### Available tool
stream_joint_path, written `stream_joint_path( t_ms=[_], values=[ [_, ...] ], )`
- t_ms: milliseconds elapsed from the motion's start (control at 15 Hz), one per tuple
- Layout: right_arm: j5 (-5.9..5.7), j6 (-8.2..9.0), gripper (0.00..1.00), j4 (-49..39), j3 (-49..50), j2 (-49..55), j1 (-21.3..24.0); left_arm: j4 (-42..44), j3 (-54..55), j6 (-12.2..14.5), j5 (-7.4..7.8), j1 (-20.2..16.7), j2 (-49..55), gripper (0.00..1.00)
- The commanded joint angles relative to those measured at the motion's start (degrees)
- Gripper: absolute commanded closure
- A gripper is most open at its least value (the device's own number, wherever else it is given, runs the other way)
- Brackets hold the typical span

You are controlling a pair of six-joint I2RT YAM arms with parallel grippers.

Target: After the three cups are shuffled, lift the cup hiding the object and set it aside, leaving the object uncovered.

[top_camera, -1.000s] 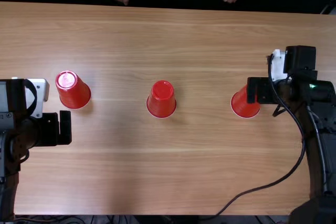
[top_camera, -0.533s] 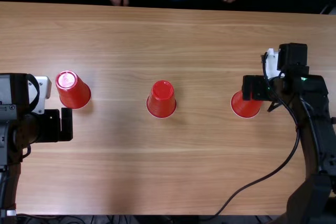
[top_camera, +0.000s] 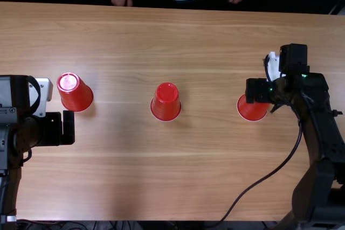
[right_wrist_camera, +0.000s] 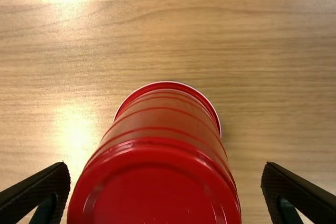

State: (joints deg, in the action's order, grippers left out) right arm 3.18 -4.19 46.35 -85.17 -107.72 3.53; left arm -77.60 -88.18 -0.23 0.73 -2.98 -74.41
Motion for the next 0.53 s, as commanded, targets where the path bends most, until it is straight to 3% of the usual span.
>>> stream_joint_path(
  t_ms=[0,133,267,467],
  values=[
    [0.3,0.49,0.43,0.02,-1.93,-1.0,-0.1,0.29,-1.73,-0.3,0.74,0.17,-0.47,0.0],
    [0.41,0.49,0.5,0.12,-1.58,-1.09,-0.19,0.19,-1.82,-0.3,0.85,0.17,-0.47,0.0],
    [0.41,0.49,0.63,0.96,-1.23,-1.0,-0.37,0.19,-1.73,-0.3,0.74,0.17,-0.47,0.0],
    [1.57,0.49,0.75,1.07,-1.41,-0.38,-0.54,0.19,-1.73,-0.3,0.64,0.17,-0.38,0.0]
  ],
)
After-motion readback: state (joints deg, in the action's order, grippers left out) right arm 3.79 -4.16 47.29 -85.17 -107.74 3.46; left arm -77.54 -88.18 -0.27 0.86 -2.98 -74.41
